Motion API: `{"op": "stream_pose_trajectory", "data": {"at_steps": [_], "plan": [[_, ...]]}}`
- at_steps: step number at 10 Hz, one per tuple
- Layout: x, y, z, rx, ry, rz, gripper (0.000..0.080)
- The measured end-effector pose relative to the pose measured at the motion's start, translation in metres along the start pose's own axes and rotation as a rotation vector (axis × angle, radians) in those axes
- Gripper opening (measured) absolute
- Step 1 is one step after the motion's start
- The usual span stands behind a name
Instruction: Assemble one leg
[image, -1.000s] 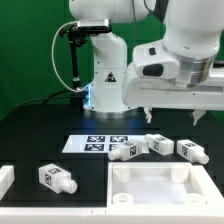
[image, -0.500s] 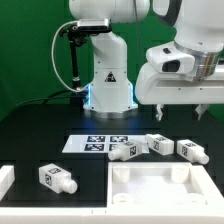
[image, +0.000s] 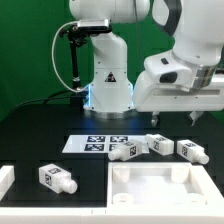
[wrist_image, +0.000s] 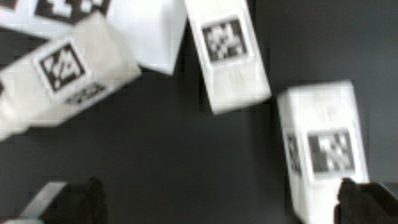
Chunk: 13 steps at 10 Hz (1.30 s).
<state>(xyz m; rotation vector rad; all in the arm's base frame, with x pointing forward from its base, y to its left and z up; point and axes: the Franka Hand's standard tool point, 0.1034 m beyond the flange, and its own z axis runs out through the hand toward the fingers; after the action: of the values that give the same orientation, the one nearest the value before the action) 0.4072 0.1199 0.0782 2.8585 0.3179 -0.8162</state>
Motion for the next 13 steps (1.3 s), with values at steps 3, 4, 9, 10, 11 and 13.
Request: {"op": "stream_pose_trajectory", "data": {"at_steps": [3,4,9,10,11,13], "plan": [[0.000,-0.003,0.001,-0.022,-0.156,0.005,0.0649],[0.002,-0.002,0.003,-0.030,-0.222,0.005,0.0649],[0.001,-0.006,0.014,-0.009,-0.292,0.050,0.0649],[0.001,-0.006,0.014,-0.009,-0.292,0.050,0.0649],[0.001,-0.005,0.014,-0.009,-0.292,0.050,0.0649],[0.000,-0.003,0.020,0.028,-0.315,-0.093,0.0649]]}}
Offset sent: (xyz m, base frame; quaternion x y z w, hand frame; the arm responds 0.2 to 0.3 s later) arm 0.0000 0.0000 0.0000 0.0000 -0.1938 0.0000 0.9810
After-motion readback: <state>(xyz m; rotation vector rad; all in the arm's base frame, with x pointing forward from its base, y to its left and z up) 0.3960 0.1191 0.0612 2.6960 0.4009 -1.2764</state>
